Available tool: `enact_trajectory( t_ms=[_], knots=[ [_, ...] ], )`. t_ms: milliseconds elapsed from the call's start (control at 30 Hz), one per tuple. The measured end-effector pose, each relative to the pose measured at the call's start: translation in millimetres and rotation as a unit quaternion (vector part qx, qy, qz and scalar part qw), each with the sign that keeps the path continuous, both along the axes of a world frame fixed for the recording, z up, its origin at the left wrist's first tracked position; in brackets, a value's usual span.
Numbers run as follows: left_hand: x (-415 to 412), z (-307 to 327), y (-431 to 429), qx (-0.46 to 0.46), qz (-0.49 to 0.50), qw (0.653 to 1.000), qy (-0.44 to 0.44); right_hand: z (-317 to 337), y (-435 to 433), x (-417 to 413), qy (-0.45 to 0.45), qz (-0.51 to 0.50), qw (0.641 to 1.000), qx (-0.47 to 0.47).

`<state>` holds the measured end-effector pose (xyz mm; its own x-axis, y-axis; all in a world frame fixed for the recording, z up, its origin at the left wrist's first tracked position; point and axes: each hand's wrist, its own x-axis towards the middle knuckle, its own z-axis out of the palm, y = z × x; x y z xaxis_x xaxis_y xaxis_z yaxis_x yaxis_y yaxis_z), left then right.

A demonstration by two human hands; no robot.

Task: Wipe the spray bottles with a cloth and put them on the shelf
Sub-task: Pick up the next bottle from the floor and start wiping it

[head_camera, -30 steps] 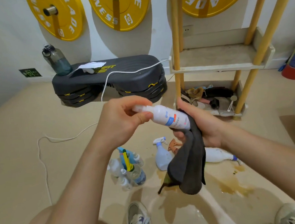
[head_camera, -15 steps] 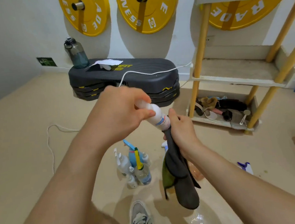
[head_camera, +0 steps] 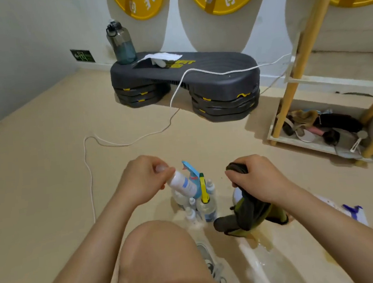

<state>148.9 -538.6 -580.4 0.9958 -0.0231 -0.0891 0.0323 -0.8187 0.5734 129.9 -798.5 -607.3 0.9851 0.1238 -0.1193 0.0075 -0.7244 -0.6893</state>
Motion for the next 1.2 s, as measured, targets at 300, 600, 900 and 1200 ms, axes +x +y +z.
enact_trajectory(
  t_ms=[300,600,900,1200],
  knots=[
    [2.1,-137.3,40.1,0.079,0.077,0.988,0.104,-58.9,-19.8,-6.1,0.067,0.04,0.997,-0.016],
    [10.9,-238.5,21.7,0.1,0.072,0.984,0.13,-110.7,-11.1,-20.2,0.016,-0.082,0.996,0.011],
    [25.0,-271.4,7.5,0.042,0.101,0.991,0.073,-120.4,-19.6,-31.7,0.151,-0.309,0.903,0.257],
    [33.9,-255.3,11.2,0.076,0.121,0.971,0.192,-89.5,-41.9,-26.8,0.174,-0.321,0.88,0.305]
  ],
)
